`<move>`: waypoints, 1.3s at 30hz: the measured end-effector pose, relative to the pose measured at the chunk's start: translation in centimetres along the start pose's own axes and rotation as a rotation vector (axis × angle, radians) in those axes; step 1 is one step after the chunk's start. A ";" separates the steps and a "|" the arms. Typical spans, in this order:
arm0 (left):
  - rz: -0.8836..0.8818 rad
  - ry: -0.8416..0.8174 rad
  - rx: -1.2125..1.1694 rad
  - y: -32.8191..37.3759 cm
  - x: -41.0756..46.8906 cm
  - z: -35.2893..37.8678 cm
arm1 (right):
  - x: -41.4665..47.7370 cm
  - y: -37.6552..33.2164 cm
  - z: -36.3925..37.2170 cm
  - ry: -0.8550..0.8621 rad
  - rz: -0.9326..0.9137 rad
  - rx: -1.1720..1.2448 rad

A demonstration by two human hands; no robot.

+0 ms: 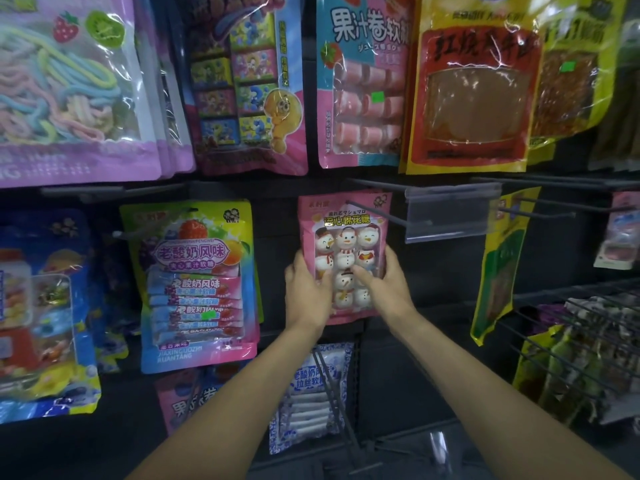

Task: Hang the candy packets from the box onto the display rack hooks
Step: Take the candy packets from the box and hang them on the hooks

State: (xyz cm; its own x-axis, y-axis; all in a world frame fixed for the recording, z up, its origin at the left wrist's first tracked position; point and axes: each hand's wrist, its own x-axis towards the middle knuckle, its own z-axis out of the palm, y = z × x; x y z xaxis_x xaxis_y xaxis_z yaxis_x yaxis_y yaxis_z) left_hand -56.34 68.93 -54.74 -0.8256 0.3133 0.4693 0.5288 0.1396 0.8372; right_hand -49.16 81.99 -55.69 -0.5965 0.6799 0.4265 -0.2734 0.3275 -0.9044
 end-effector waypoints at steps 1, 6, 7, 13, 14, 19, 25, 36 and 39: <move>-0.007 0.011 0.007 -0.1 0.1 0.0 | 0.0 0.0 0.0 0.008 -0.006 -0.013; -0.067 0.112 0.002 -0.5 0.8 0.7 | 0.2 0.4 0.5 0.049 -0.040 -0.066; -0.066 0.128 0.012 -0.5 0.8 0.9 | 0.3 0.4 0.6 0.055 -0.044 -0.068; -0.047 0.182 0.041 -0.7 0.9 1.2 | 0.5 0.2 0.3 0.093 -0.038 -0.174; -0.047 0.183 0.034 -0.7 0.8 1.2 | 0.4 0.1 0.3 0.106 -0.030 -0.191; -0.028 0.134 0.045 -0.4 0.1 0.9 | -0.5 -0.4 0.2 0.149 0.000 -0.255; -0.078 0.059 0.065 0.0 -0.5 0.6 | -0.9 -0.2 0.0 0.160 0.047 -0.322; -0.206 -0.132 0.378 1.6 -4.4 -3.7 | -3.2 -0.1 -1.8 0.005 0.140 -0.488; -0.108 -0.227 0.478 2.2 -6.9 -5.9 | -5.8 -2.2 -2.5 -0.048 0.092 -0.569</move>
State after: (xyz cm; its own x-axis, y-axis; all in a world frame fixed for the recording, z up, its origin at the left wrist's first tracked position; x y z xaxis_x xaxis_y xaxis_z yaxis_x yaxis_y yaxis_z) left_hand -50.61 61.58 -54.45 -0.8451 0.4609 0.2708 0.5174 0.5778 0.6312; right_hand -43.22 79.00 -56.13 -0.6356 0.6960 0.3340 0.2217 0.5789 -0.7847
